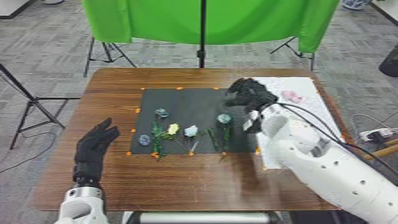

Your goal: Arrange flowers

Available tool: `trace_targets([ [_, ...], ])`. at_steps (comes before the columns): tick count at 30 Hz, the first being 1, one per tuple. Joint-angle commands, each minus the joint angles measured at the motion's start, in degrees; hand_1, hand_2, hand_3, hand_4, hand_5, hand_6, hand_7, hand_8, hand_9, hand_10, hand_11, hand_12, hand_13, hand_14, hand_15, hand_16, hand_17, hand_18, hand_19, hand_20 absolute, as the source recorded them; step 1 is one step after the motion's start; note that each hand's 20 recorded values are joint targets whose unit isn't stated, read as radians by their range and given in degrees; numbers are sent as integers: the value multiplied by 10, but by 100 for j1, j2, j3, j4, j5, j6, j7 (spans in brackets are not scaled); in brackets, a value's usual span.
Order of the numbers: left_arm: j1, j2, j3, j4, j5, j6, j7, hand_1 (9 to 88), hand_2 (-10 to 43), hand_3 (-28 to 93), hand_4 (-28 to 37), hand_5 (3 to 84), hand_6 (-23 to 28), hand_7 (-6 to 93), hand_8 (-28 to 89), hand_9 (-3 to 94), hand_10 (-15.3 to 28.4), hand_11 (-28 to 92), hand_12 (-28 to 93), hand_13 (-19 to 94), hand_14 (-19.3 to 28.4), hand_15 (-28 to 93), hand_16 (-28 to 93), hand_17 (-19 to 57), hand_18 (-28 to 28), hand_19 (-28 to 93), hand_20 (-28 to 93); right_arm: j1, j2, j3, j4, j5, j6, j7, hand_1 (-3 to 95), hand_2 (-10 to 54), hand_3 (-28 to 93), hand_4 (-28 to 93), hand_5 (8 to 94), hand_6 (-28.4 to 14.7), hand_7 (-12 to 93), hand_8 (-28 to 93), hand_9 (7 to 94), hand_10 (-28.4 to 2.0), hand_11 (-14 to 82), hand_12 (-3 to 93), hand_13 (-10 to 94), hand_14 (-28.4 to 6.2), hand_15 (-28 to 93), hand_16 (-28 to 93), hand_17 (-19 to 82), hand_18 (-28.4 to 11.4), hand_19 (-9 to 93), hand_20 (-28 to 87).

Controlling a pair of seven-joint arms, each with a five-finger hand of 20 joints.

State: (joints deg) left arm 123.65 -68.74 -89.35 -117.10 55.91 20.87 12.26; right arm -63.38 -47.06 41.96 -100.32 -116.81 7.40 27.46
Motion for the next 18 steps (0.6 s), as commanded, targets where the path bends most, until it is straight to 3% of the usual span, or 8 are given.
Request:
trace_targets([
  [1,145,-79,36,18,-1,8,-22,263,90,643,-276,443,43,116,-69,444,137,180,106,331,168,220,-16,60,106,89,168,529,345,379,974,-325,-653,849,351,-95,628,-144,512,-29,95,-49,535,-189,81,212,809,-63,653,301,590,-148,932,583],
  [5,121,-86,49,27,-5,11,-24,263,89,642,-276,443,43,117,-69,444,137,180,106,331,169,221,-16,60,106,89,168,742,221,293,1514,-288,-1158,1072,335,-95,624,-138,454,-28,65,-42,445,-198,53,204,786,-73,643,287,564,-159,932,539],
  [7,107,-86,54,27,7,-8,-27,263,89,643,-276,443,43,116,-69,444,137,181,106,331,169,221,-16,60,105,89,168,787,186,168,1728,-348,-1150,1134,329,-95,627,-137,423,-24,59,-40,388,-213,40,198,774,-77,639,281,549,-164,931,517],
  [13,95,-83,55,29,-1,-14,-31,263,89,642,-277,443,43,117,-69,445,138,181,106,331,169,221,-16,60,106,89,168,812,-17,5,2285,-364,-1272,1300,336,-95,629,-143,397,-15,58,-39,366,-231,35,199,765,-80,641,272,546,-163,932,493],
  [16,100,-86,49,27,3,-12,-37,264,90,642,-277,444,44,118,-69,445,137,181,106,331,169,221,-17,60,105,89,168,735,-21,-172,2566,-451,-528,1122,355,-95,634,-150,414,-3,76,-46,415,-218,46,198,782,-73,646,265,561,-158,932,493],
  [18,119,-91,42,15,-8,19,-30,264,90,642,-276,444,43,118,-69,444,137,181,106,331,170,222,-16,60,106,89,168,698,-7,-300,2708,-626,-34,980,379,-95,633,-154,462,-2,92,-57,511,-187,86,196,812,-61,645,266,585,-153,932,515],
])
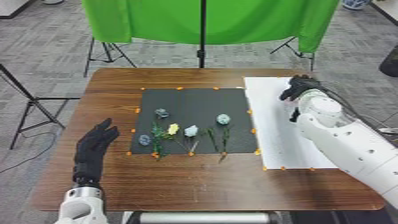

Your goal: Arrange flowers

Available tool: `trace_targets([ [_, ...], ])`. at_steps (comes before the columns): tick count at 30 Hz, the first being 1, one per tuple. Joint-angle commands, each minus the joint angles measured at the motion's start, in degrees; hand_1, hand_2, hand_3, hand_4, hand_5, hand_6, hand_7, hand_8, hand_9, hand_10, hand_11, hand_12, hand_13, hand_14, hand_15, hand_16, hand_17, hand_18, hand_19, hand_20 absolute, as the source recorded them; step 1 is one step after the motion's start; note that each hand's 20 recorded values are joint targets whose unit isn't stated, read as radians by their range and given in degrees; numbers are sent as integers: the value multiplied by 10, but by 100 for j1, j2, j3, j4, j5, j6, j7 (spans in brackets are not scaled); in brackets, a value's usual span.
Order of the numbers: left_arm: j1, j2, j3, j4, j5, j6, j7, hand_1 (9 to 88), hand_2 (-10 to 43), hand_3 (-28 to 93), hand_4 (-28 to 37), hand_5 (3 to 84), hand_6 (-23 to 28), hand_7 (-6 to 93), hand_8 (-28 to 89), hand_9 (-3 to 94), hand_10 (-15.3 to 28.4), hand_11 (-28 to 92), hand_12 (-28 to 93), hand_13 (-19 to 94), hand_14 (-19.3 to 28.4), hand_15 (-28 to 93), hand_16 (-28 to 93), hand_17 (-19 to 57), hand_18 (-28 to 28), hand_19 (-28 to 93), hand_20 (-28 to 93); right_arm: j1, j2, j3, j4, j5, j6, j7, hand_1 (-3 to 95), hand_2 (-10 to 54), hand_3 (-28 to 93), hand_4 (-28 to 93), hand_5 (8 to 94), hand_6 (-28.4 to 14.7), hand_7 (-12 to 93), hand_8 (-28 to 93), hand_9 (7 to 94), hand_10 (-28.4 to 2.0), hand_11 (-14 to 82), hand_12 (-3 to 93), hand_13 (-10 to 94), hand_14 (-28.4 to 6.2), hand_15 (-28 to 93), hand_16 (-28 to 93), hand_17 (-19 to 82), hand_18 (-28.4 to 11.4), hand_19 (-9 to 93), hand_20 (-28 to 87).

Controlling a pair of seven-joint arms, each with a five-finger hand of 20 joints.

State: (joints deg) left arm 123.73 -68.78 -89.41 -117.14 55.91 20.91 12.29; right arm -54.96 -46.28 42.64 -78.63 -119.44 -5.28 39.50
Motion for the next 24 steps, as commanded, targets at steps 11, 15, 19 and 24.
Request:
trace_targets([
  [11,118,-63,40,13,6,-13,-47,264,91,641,-276,445,44,116,-69,445,138,181,106,331,169,222,-16,59,106,89,168,-213,186,-483,45,-673,2844,-568,625,-95,502,-157,800,4,222,115,903,-91,138,401,904,-23,650,299,673,-128,932,613],
  [15,122,-53,26,7,11,-18,-57,265,91,640,-276,445,44,117,-68,445,138,181,106,331,169,222,-16,59,106,89,168,-736,648,-98,-1256,-416,2276,-622,632,-95,507,-159,807,6,224,123,912,-91,145,405,907,-20,652,304,678,-127,932,623],
  [19,143,-49,19,3,8,-34,-73,264,91,641,-275,445,44,117,-69,445,138,181,106,331,169,221,-17,59,106,89,168,-1293,1010,97,-2285,-134,1668,-820,633,-95,509,-158,809,3,225,127,913,-90,146,409,906,-19,653,308,679,-125,932,628],
  [24,119,-34,21,7,22,-61,-73,263,91,641,-274,445,44,117,-69,445,137,181,106,330,169,221,-16,59,106,88,168,-1526,1078,-16,-2872,182,1088,-996,633,-95,509,-154,811,2,221,132,915,-93,147,410,904,-18,653,312,679,-124,932,630],
])
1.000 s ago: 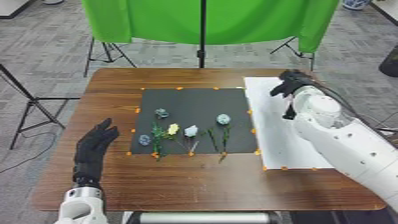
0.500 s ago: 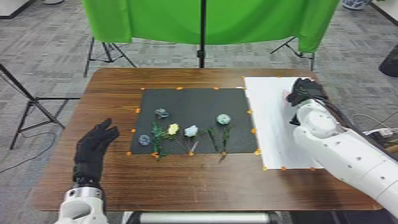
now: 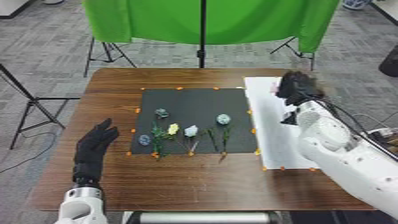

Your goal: Arrange flowers

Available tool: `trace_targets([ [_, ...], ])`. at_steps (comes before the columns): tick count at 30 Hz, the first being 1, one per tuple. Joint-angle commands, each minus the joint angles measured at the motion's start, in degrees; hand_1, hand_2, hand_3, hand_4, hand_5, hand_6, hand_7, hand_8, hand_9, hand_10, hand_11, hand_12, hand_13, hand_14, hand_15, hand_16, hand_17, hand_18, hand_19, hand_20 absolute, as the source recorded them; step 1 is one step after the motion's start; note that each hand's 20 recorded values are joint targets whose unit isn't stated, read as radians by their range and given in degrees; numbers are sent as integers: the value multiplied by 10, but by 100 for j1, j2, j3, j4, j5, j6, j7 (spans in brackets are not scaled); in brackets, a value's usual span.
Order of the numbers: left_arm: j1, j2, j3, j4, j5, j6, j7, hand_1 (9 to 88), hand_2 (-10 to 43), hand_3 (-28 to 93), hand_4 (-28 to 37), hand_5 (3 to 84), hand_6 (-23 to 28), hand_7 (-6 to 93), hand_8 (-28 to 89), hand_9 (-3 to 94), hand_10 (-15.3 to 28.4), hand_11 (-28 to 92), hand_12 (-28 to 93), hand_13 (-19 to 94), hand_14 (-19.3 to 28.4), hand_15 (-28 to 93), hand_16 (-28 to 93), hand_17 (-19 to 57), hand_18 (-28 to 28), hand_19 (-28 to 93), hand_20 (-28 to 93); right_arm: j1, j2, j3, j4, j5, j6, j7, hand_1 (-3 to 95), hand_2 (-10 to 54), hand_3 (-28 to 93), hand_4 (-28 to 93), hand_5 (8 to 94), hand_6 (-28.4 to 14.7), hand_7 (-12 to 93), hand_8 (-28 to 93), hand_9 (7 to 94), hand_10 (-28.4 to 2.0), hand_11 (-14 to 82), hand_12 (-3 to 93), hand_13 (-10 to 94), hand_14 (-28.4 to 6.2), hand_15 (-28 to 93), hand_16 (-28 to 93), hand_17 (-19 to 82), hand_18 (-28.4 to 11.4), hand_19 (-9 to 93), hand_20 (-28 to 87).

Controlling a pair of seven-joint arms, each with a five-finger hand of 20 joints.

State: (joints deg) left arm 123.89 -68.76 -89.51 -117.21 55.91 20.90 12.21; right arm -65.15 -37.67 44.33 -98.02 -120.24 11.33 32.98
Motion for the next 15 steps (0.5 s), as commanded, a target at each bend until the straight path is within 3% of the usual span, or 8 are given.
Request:
trace_targets([
  [1,91,-38,34,18,21,-72,-68,263,90,641,-274,444,43,117,-69,445,137,181,106,330,169,221,-16,59,106,88,168,-583,206,-169,-1006,250,-608,-375,633,-95,509,-155,811,2,221,133,915,-93,148,409,904,-17,653,312,679,-123,932,631],
  [15,101,-75,51,18,49,-161,-135,263,90,642,-275,445,43,117,-69,445,137,180,107,328,169,218,-16,59,106,86,168,-1306,-110,167,-1325,601,-804,-466,592,-95,514,-137,798,-3,211,142,889,-99,178,381,898,-19,645,318,671,-122,932,628],
])
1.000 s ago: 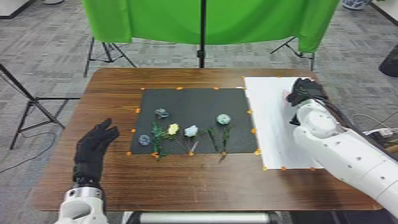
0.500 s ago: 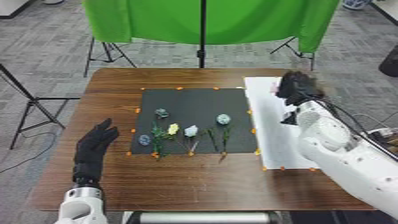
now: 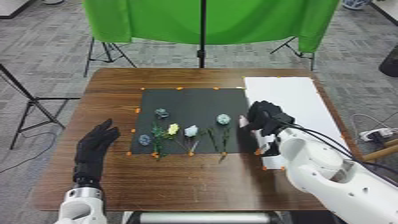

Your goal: Arrange flowers

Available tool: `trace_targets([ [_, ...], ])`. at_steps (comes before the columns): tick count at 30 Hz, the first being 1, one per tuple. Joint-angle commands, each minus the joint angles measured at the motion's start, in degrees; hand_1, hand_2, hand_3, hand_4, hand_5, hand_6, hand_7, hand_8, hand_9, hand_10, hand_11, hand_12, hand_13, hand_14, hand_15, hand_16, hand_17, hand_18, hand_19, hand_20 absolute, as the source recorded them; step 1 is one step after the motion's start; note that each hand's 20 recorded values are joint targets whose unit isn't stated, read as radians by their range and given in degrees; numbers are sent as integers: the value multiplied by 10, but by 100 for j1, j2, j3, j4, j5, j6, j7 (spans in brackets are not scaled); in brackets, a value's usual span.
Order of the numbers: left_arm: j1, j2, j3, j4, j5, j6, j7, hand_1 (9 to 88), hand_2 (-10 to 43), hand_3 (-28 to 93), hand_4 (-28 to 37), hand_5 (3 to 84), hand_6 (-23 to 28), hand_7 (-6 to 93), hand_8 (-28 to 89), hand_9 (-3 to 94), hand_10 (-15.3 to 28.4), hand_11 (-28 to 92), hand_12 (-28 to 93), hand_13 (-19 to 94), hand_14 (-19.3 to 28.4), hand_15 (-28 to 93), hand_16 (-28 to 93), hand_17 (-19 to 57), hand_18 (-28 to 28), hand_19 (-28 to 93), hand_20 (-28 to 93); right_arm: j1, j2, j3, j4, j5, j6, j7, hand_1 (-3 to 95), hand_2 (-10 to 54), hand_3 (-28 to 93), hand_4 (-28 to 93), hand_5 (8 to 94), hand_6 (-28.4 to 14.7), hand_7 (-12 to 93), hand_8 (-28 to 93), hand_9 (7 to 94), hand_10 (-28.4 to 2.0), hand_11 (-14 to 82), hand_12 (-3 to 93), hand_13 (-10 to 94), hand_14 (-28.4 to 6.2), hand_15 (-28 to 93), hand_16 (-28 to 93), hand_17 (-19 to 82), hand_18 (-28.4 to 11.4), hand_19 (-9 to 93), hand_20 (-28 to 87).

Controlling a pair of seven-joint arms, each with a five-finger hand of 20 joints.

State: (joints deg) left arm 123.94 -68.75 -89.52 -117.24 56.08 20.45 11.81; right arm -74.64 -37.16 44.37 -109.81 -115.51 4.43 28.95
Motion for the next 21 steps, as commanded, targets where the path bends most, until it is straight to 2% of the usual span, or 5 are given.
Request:
trace_targets([
  [1,98,-76,52,26,33,-133,-94,263,90,642,-275,445,43,116,-69,445,137,180,107,328,168,218,-16,59,106,86,168,-389,-177,194,-142,174,-149,-76,586,-95,512,-136,793,-5,208,143,883,-99,183,376,897,-20,645,318,670,-122,932,627],
  [7,102,-95,9,30,60,-224,-209,262,88,642,-275,443,43,116,-68,444,137,180,106,328,168,218,-15,58,105,85,168,-593,-189,401,-195,398,-183,-174,497,-95,523,-134,770,-11,193,128,839,-117,281,250,888,-25,639,318,658,-122,932,613],
  [9,87,-100,11,41,65,-231,-229,262,88,643,-275,442,43,115,-68,444,137,179,107,328,168,216,-15,57,106,85,167,-625,-197,449,-202,417,-171,-181,454,-95,564,-144,764,-12,190,96,834,-121,283,242,886,-28,636,318,655,-124,932,612],
  [12,90,-114,1,40,84,-300,-264,261,87,643,-274,440,43,114,-68,442,137,178,107,327,168,216,-15,56,106,85,167,-678,-193,528,-212,445,-224,-213,399,-95,623,-162,753,-11,200,-56,824,-126,282,240,883,-29,635,317,651,-125,932,607],
  [21,125,-115,-19,34,120,-388,-215,261,77,641,-267,438,44,109,-66,440,136,177,107,325,168,210,-12,55,106,84,166,-974,-256,1025,-444,640,-151,-248,330,-95,546,-199,750,-26,189,-69,820,-144,278,239,883,-34,633,316,653,-127,932,605],
])
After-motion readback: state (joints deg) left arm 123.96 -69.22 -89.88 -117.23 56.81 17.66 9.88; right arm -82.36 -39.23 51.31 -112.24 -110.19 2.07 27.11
